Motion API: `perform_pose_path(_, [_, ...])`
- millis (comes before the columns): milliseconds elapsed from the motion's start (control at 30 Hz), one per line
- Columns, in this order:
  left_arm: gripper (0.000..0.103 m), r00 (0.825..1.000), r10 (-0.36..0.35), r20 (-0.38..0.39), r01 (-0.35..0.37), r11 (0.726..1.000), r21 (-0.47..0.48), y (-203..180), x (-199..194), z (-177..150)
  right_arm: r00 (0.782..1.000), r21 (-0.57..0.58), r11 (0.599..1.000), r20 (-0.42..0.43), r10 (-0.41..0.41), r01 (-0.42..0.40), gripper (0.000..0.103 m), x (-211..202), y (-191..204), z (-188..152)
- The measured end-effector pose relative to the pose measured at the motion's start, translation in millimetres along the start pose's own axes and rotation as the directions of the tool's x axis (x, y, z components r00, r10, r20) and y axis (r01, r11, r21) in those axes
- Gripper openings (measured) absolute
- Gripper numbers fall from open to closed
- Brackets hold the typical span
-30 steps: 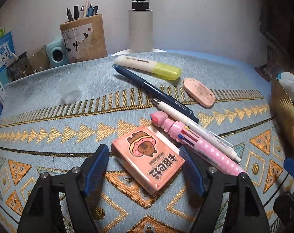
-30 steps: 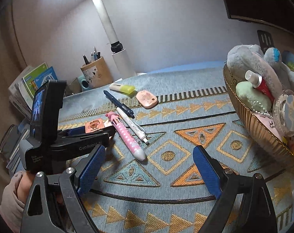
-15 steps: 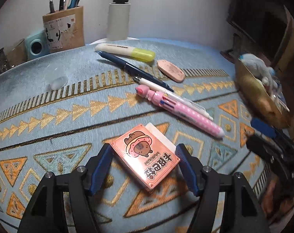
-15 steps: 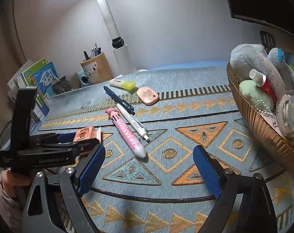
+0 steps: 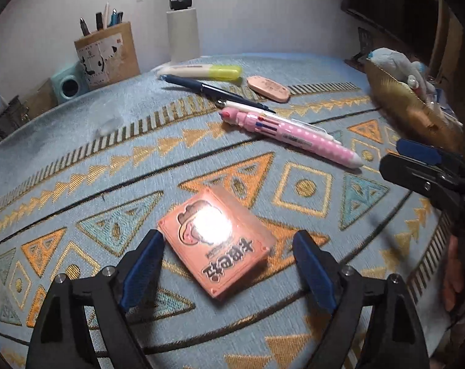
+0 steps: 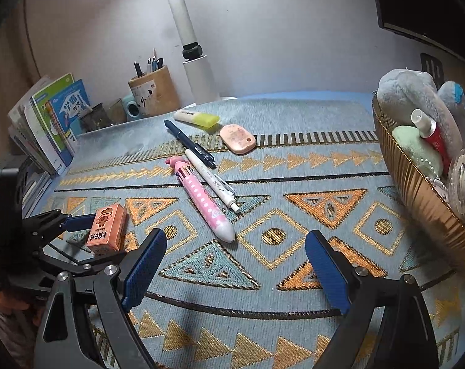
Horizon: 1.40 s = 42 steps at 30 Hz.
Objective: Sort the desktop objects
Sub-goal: 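Grasp the orange card box with the left gripper, then grasp the pink multicolour pen with the right gripper while the left gripper holds the box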
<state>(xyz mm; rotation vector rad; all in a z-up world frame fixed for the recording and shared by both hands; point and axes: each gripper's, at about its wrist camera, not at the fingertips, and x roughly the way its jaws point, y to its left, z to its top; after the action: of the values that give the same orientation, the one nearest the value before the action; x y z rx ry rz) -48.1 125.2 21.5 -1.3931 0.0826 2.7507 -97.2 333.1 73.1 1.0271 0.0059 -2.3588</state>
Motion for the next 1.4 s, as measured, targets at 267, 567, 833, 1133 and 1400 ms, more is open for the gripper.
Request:
perform_pose_path(267, [0.037,0.999,-0.037,0.004,0.038,0.994,-0.107,30,-6,0,0.999,-0.014,1.0,-0.026,0.02,-0.02,0.091,2,4,0])
perform_pose_path(567, [0.038,0.994,-0.079,0.08,0.093,0.974,-0.204,57,-13,-13,0.99,-0.125,0.989,-0.101,-0.095,0.082,0.09,39,29,21])
perform_pose_path(833, [0.038,0.987,-0.131,0.098,0.151,0.96,-0.237,66,-13,-15,0.98,-0.185,0.976,-0.138,-0.143,0.116,0.029,53,39,17])
perform_pose_path(1133, [0.053,0.991,-0.106,0.083,0.121,0.971,-0.207,56,-11,-12,0.978,-0.127,0.985,-0.156,-0.139,0.12,0.025,9,28,-19])
perform_pose_path(1400, [0.072,0.996,-0.06,0.062,0.071,0.979,-0.191,50,-8,-12,0.98,-0.182,0.976,-0.131,-0.148,0.123,0.066,29,48,-10])
